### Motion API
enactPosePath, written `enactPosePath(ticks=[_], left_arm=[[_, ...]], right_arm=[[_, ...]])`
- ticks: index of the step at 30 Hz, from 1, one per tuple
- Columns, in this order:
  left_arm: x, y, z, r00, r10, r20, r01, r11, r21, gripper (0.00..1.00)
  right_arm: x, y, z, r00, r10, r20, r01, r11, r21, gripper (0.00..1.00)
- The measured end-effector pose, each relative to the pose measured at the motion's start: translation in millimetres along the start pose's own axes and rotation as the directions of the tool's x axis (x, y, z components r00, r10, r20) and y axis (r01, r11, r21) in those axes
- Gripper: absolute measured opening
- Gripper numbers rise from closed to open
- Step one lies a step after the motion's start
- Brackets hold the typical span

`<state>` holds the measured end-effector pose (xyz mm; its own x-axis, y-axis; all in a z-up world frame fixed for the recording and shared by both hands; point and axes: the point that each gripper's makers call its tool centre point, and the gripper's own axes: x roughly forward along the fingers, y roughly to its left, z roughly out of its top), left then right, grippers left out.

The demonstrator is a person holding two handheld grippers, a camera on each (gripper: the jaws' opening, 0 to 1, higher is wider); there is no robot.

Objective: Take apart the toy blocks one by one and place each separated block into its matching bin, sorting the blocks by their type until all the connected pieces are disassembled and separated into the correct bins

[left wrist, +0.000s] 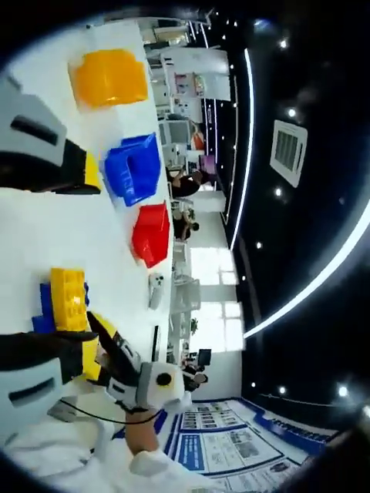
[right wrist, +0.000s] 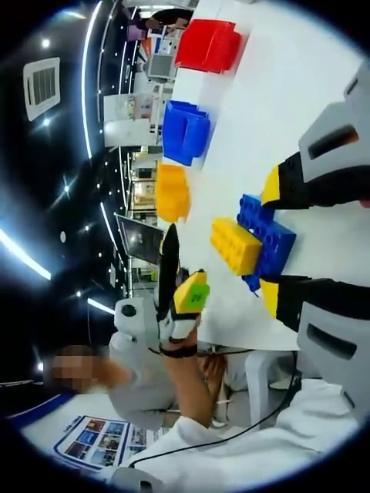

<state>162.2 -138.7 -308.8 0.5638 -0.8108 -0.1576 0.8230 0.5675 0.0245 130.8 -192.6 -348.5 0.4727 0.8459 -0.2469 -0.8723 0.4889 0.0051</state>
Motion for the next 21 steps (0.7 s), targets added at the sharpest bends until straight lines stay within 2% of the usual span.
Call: enactPosePath(ticks=[6,13,16,18,21], left_arm=[[12,-20.3,-5.4,0.999,-0.052,-0.015,0.051,0.998,-0.039,0.65],[20,-24.5,-15.9,0.996,-0.078,-0.044,0.074,0.994,-0.082,0.57],[21,-24.0,-19.4,0.995,-0.084,-0.054,0.078,0.992,-0.098,0.50],[22,-24.5,-22.9,0.993,-0.097,-0.067,0.090,0.990,-0.107,0.47],[22,-26.3,-23.3,0.990,-0.121,-0.078,0.112,0.988,-0.110,0.47]], right_arm=[[0,0,0.1,1.000,-0.001,0.001,0.001,1.000,0.003,0.35],[-4,-2,8.8,0.999,0.002,0.043,-0.003,0.999,0.044,0.34],[-3,-1,8.7,0.999,0.015,0.032,-0.016,1.000,0.022,0.34],[-2,2,8.0,0.998,0.069,0.011,-0.069,0.996,-0.052,0.35],[-2,-2,10.0,0.992,0.124,0.011,-0.122,0.990,-0.070,0.40]])
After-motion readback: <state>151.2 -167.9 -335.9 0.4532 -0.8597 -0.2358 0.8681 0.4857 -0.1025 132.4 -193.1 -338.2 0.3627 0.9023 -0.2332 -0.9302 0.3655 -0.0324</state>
